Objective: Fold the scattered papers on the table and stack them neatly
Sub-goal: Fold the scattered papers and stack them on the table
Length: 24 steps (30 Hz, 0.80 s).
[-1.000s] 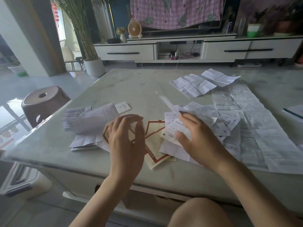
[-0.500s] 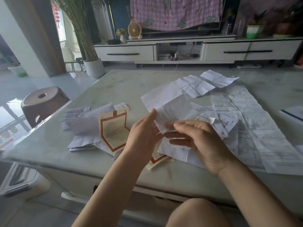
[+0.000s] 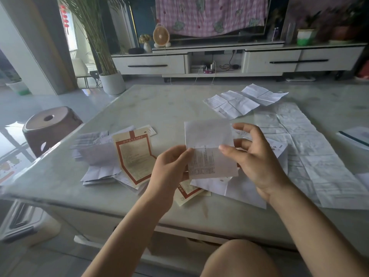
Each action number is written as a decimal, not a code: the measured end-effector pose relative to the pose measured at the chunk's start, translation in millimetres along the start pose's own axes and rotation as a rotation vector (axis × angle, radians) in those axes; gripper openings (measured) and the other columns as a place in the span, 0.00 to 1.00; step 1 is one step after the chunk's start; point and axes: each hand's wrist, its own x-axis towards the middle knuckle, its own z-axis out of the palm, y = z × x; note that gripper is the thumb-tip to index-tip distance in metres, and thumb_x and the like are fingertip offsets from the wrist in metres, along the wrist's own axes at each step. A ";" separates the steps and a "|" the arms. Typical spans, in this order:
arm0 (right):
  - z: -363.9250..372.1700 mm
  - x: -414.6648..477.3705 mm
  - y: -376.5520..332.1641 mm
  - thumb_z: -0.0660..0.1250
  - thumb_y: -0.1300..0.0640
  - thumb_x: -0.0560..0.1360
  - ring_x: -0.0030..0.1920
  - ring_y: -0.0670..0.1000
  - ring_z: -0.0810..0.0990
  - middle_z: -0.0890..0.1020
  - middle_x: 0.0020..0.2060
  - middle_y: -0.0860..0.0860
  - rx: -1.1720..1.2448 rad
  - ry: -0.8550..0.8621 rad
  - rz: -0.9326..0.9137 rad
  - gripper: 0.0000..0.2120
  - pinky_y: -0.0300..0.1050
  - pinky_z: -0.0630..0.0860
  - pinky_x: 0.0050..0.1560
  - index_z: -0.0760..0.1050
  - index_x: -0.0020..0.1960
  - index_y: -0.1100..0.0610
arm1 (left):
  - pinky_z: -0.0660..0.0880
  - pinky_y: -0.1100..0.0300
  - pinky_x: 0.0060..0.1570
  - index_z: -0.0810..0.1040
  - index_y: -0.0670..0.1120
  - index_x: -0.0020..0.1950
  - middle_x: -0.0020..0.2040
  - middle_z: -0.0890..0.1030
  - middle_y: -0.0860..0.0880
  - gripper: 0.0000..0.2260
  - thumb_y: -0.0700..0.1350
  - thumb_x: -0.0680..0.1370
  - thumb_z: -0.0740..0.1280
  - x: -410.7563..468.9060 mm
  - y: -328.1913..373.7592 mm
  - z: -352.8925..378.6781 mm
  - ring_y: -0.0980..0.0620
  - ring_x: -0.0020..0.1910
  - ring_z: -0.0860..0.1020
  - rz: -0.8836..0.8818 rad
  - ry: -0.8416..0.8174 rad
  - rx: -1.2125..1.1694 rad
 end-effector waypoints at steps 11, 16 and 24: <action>2.5 0.8 7.0 0.70 0.65 0.71 0.48 0.41 0.77 0.79 0.52 0.46 -0.204 -0.082 -0.154 0.18 0.37 0.73 0.54 0.75 0.56 0.49 | 0.74 0.66 0.34 0.74 0.54 0.57 0.35 0.83 0.52 0.21 0.30 0.74 0.66 -4.7 -3.7 -6.6 0.56 0.36 0.80 0.206 0.005 0.099; 3.9 -1.4 6.2 0.70 0.62 0.72 0.48 0.44 0.77 0.80 0.49 0.46 -0.217 -0.102 -0.117 0.13 0.37 0.74 0.52 0.76 0.52 0.47 | 0.74 0.69 0.33 0.74 0.55 0.54 0.34 0.82 0.53 0.20 0.29 0.74 0.65 -4.4 -4.9 -9.5 0.59 0.35 0.80 0.234 0.027 0.133; 8.0 -2.5 7.6 0.70 0.63 0.72 0.33 0.39 0.73 0.81 0.39 0.40 -0.172 -0.067 -0.119 0.11 0.26 0.72 0.39 0.80 0.47 0.48 | 0.77 0.64 0.37 0.78 0.50 0.45 0.43 0.82 0.49 0.12 0.33 0.75 0.66 -5.2 -9.5 -31.2 0.52 0.40 0.79 0.251 0.191 0.282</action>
